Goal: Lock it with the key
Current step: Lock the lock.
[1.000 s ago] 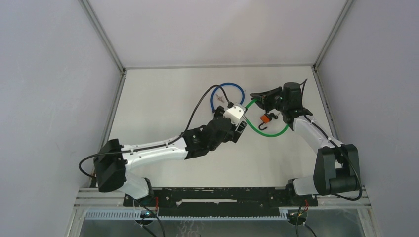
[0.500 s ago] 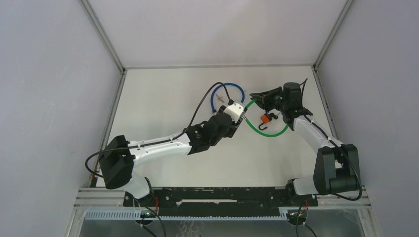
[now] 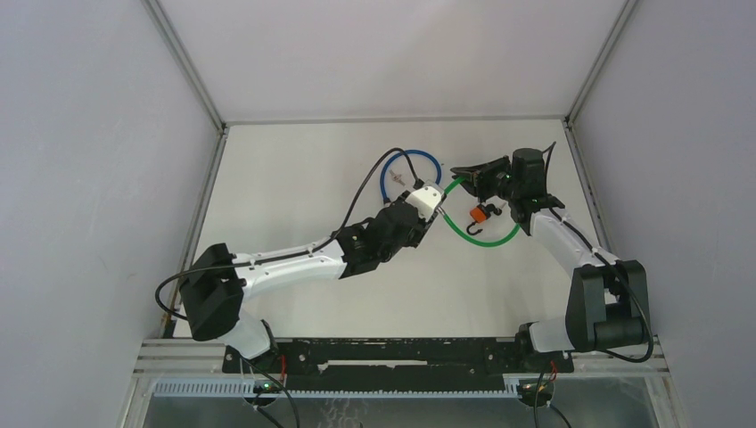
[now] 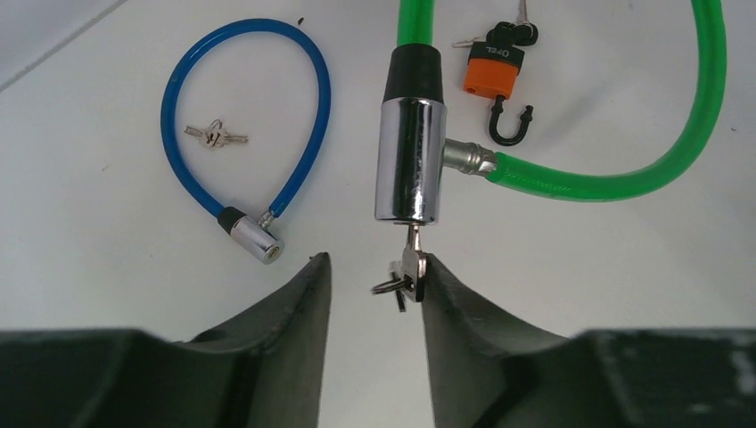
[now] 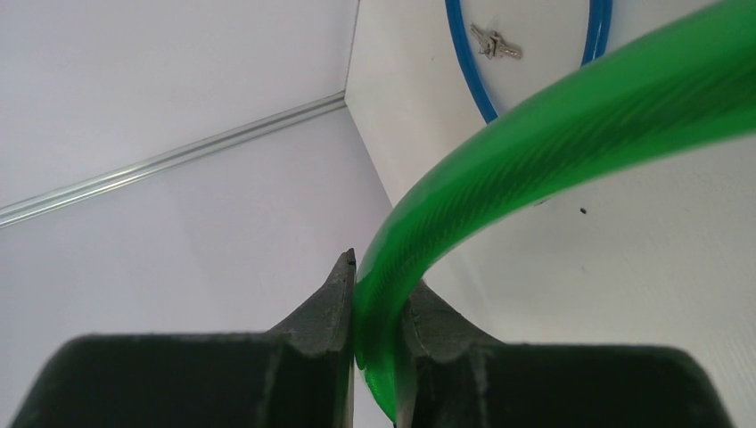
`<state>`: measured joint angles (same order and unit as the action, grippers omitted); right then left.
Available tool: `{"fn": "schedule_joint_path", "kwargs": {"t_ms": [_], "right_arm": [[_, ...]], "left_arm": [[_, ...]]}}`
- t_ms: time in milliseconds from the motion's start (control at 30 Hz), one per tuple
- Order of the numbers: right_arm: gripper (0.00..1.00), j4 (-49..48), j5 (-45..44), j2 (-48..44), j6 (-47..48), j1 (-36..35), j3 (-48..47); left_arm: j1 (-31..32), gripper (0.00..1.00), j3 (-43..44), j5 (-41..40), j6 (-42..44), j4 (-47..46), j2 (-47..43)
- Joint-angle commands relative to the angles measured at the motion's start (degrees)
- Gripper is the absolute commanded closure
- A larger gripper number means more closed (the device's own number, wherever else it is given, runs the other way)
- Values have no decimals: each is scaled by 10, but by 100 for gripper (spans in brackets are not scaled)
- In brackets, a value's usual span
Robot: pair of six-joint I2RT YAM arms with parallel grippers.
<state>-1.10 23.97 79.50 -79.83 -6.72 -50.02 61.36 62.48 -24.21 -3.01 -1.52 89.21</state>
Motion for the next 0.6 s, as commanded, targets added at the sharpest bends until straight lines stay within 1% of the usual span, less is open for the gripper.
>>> {"fn": "schedule_joint_path", "kwargs": {"t_ms": [0, 33, 233, 267, 400, 467, 533, 567], "right_arm": [[100, -46, 16, -10, -8, 5, -23], [100, -46, 16, -11, -8, 6, -23], [100, -52, 28, -8, -5, 7, -23], [100, -52, 29, -8, -4, 7, -23], [100, -53, 33, -8, -4, 7, -23], [100, -54, 35, -8, -5, 7, -23], [100, -55, 37, -8, -5, 8, -22], [100, -56, 38, -8, -5, 8, -23]], "left_arm": [[-2, 61, 36, 12, 17, -30, -2], [-2, 63, 36, 14, 18, -30, -2], [-2, 86, 35, 22, 26, -31, -2], [-2, 87, 35, 24, 26, -31, -4], [-2, 77, 35, 27, 27, -28, -4], [-2, 74, 34, 30, 29, -29, -5], [-2, 76, 35, 32, 29, -30, -5], [-2, 86, 35, 33, 29, -30, -5]]}}
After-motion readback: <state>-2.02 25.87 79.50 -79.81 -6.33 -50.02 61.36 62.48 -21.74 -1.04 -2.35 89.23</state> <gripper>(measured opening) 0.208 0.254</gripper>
